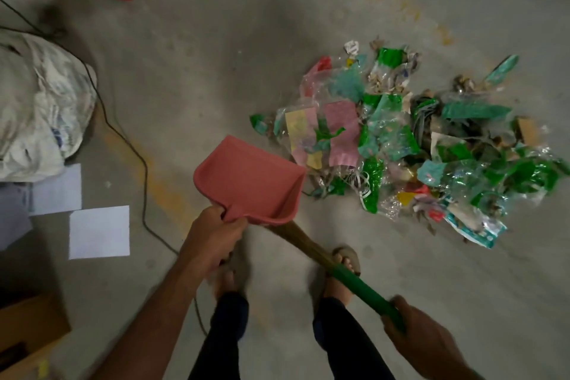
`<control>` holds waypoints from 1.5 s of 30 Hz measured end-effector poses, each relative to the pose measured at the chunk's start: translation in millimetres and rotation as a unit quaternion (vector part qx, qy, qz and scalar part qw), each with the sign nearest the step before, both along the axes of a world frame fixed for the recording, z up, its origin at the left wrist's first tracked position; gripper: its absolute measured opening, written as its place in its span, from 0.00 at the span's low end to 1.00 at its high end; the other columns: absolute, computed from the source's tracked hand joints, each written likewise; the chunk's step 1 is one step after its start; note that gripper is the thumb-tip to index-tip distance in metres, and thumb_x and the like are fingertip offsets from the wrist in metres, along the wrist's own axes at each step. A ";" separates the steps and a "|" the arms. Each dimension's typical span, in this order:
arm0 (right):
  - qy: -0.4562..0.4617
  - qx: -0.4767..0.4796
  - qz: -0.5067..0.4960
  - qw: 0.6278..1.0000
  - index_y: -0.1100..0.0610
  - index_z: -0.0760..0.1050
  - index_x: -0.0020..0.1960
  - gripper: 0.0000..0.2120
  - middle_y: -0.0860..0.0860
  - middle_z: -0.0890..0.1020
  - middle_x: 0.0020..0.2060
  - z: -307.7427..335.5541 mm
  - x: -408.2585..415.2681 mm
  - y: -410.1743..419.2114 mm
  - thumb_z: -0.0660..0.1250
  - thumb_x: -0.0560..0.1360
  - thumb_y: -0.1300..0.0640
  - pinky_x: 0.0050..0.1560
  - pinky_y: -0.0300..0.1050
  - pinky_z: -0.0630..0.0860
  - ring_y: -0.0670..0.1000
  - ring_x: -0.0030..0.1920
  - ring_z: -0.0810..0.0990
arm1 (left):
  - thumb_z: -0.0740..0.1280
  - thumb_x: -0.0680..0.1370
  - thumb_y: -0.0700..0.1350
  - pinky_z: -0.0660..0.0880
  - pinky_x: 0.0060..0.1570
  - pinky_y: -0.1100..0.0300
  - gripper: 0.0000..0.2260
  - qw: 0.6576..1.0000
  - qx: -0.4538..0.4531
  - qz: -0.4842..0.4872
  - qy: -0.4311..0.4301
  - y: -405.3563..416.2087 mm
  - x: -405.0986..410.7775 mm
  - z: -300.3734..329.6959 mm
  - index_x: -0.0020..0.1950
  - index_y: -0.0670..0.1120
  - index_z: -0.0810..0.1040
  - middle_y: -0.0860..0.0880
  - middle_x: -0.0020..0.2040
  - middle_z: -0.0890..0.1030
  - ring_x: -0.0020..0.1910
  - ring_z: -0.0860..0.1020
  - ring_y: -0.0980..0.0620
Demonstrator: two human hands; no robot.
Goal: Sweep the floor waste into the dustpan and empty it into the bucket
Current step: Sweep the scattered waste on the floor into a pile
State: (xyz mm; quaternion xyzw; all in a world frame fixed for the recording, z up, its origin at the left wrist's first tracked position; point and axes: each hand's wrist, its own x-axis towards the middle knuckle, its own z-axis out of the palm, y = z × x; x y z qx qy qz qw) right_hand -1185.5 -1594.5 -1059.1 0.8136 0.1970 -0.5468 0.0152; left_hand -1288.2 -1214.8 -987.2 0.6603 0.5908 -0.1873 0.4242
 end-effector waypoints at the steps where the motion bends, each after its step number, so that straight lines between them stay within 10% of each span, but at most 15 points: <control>1: -0.012 0.024 0.012 1.000 0.39 0.65 0.62 0.14 0.43 0.79 0.47 -11.4 -6.0 22.7 0.57 0.79 0.38 0.44 0.41 0.78 0.44 0.43 0.79 | 0.71 0.70 0.51 0.77 0.33 0.51 0.09 1.000 0.000 0.002 0.002 6.7 -1.2 -3.3 0.39 0.46 0.79 0.47 0.32 0.83 0.32 0.82 0.45; 12: -0.125 0.050 -0.292 0.947 0.43 0.65 0.69 0.18 0.49 0.80 0.43 -47.0 -15.2 168.8 0.58 0.81 0.40 0.36 0.47 0.80 0.50 0.39 0.80 | 0.70 0.74 0.42 0.71 0.30 0.60 0.07 0.999 0.013 -0.035 -0.009 83.2 3.7 -20.9 0.42 0.38 0.80 0.50 0.27 0.80 0.27 0.76 0.49; 21: -0.215 -0.098 -0.368 0.899 0.45 0.67 0.69 0.18 0.48 0.79 0.37 40.0 -41.3 115.2 0.59 0.81 0.41 0.28 0.44 0.72 0.48 0.34 0.79 | 0.69 0.69 0.53 0.77 0.36 0.51 0.11 0.980 -0.020 -0.195 -0.033 177.8 33.0 3.2 0.37 0.45 0.78 0.45 0.32 0.82 0.32 0.80 0.43; 26: -0.211 -0.022 -0.449 0.868 0.42 0.74 0.58 0.09 0.51 0.81 0.29 77.7 -79.2 121.1 0.65 0.79 0.44 0.31 0.49 0.79 0.51 0.28 0.80 | 0.66 0.61 0.62 0.79 0.39 0.46 0.22 0.966 -0.019 -0.254 -0.053 219.9 71.9 11.4 0.39 0.43 0.77 0.43 0.35 0.83 0.36 0.82 0.42; 36: -0.086 -0.094 -0.308 0.943 0.37 0.71 0.60 0.12 0.41 0.79 0.38 48.0 -104.6 109.7 0.60 0.79 0.36 0.31 0.32 0.74 0.40 0.33 0.79 | 0.70 0.75 0.46 0.71 0.32 0.59 0.10 0.933 0.063 -0.354 -0.009 242.2 159.3 11.4 0.38 0.41 0.78 0.43 0.33 0.82 0.30 0.79 0.47; 45: -0.197 -0.175 -0.328 0.907 0.41 0.70 0.63 0.18 0.47 0.81 0.41 43.6 -31.5 41.9 0.58 0.78 0.34 0.32 0.48 0.80 0.50 0.35 0.80 | 0.69 0.69 0.55 0.70 0.31 0.55 0.17 0.903 0.051 -0.426 -0.032 200.9 218.2 -13.2 0.38 0.40 0.76 0.41 0.33 0.80 0.32 0.79 0.41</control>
